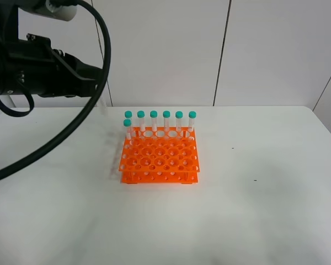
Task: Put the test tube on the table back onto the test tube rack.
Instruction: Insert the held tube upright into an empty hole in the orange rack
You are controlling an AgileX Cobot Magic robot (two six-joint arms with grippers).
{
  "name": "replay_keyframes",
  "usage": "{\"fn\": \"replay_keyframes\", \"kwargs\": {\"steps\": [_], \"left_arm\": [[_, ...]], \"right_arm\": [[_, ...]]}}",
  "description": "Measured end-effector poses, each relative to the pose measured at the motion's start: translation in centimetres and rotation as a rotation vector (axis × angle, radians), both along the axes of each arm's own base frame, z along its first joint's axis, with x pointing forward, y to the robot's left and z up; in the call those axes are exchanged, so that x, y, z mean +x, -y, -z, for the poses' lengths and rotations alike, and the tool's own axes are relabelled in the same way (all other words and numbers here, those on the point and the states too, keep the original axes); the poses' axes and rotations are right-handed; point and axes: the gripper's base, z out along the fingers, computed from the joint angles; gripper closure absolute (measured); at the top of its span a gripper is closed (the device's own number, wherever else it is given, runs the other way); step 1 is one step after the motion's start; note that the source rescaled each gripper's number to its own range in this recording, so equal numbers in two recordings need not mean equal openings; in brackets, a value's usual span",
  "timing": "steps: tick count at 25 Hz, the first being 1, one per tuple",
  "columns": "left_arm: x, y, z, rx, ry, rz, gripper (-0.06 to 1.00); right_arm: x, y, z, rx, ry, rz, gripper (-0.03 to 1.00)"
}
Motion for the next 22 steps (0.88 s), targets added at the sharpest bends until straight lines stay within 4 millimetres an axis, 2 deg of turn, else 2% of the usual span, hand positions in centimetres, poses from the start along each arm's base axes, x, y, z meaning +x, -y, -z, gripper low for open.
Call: {"fn": "replay_keyframes", "kwargs": {"steps": [3,7,13,22], "left_arm": [[-0.3,0.8,-0.4,-0.058,0.109,0.019,0.94],[0.1,1.4,0.5,-0.078,0.162,0.035,0.94],[3.2,4.0,4.3,-0.016,0.058,0.056,0.94],[8.2,8.2,7.2,-0.001,-0.055,0.061,0.94]], "right_arm": [[0.0,0.0,0.0,0.000,0.000,0.000,-0.03],[0.0,0.0,0.0,0.000,0.000,0.000,-0.03],[0.0,0.0,0.0,0.000,0.000,0.000,-0.03],[0.0,0.0,0.0,0.000,0.000,0.000,-0.03]]}}
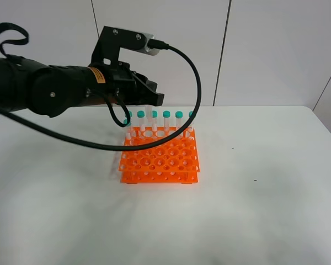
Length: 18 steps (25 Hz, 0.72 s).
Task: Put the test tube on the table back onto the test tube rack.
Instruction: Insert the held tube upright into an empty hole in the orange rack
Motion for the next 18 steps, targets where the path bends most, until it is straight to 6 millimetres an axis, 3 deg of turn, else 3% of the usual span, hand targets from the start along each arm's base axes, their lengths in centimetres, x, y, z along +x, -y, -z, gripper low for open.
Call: {"fn": "replay_keyframes", "kwargs": {"steps": [4,9,12,18], "left_arm": [[1.7,0.4,2.2,0.016,-0.060,-0.024,0.94],[3.9,-0.9,4.4,0.021,-0.076,-0.081,0.94],[4.6,-1.7,4.6,0.009,-0.066,-0.109,0.94],[5.1,-1.3,6.4,0.021,-0.086,-0.106,0.94]], "right_arm": [[0.0,0.0,0.0,0.000,0.000,0.000,-0.03],[0.0,0.0,0.0,0.000,0.000,0.000,-0.03],[0.0,0.0,0.0,0.000,0.000,0.000,-0.03],[0.0,0.0,0.0,0.000,0.000,0.000,-0.03]]}}
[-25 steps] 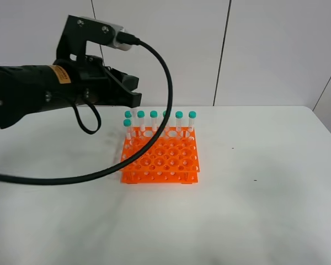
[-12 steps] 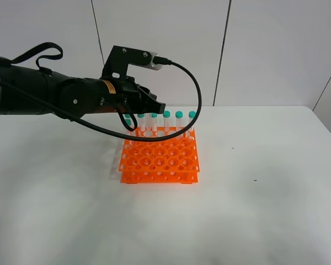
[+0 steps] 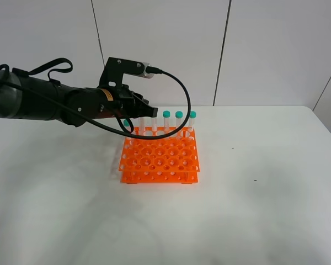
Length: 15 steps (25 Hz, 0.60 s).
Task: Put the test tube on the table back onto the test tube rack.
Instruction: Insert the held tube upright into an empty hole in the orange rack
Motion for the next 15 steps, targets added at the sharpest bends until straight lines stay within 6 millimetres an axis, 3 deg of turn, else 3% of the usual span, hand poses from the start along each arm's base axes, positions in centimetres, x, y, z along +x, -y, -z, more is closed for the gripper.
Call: {"fn": "replay_keyframes", "kwargs": {"steps": [15], "left_arm": [[0.6,0.5,2.1,0.053,0.029,0.032,0.94]], "right_arm": [[0.0,0.0,0.0,0.000,0.000,0.000,-0.03]]}}
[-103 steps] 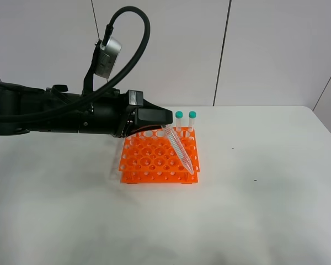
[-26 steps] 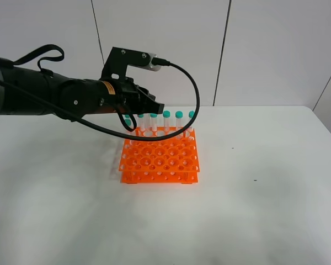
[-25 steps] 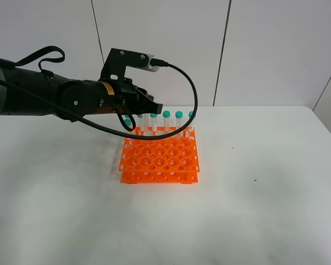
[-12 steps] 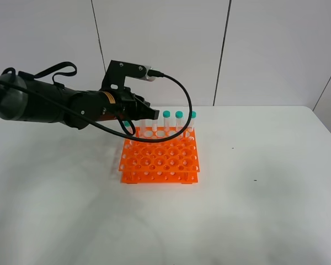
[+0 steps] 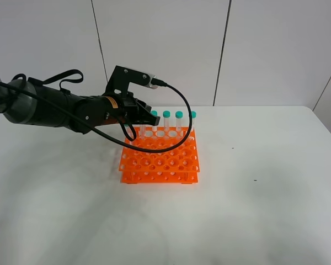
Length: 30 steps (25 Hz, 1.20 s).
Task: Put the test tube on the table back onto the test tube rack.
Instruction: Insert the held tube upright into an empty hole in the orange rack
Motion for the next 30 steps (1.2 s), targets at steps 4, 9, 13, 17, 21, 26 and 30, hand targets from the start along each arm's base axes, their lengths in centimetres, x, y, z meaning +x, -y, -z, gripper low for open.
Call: {"fn": "replay_keyframes", "kwargs": {"steps": [4,9,13,17,21,26,30], "left_arm": [[0.00,0.00,0.00,0.002,0.001,0.001,0.94],[0.00,0.00,0.00,0.004,0.003,0.002,0.94],[0.00,0.00,0.00,0.004,0.003,0.002,0.94],[0.00,0.00,0.01,0.005,0.002,0.002,0.94],[-0.01,-0.01,0.03,0.006,-0.001,0.002,0.94],[-0.04,-0.02,0.10,0.012,-0.006,0.003,0.94],[-0.09,0.00,0.18,0.028,-0.009,0.014,0.94]], "right_arm": [[0.00,0.00,0.00,0.000,0.000,0.000,-0.03],[0.00,0.00,0.00,0.000,0.000,0.000,-0.03],[0.00,0.00,0.00,0.000,0.000,0.000,-0.03],[0.00,0.00,0.00,0.000,0.000,0.000,-0.03],[0.00,0.00,0.00,0.000,0.000,0.000,-0.03],[0.00,0.00,0.00,0.000,0.000,0.000,-0.03],[0.00,0.00,0.00,0.000,0.000,0.000,-0.03]]}}
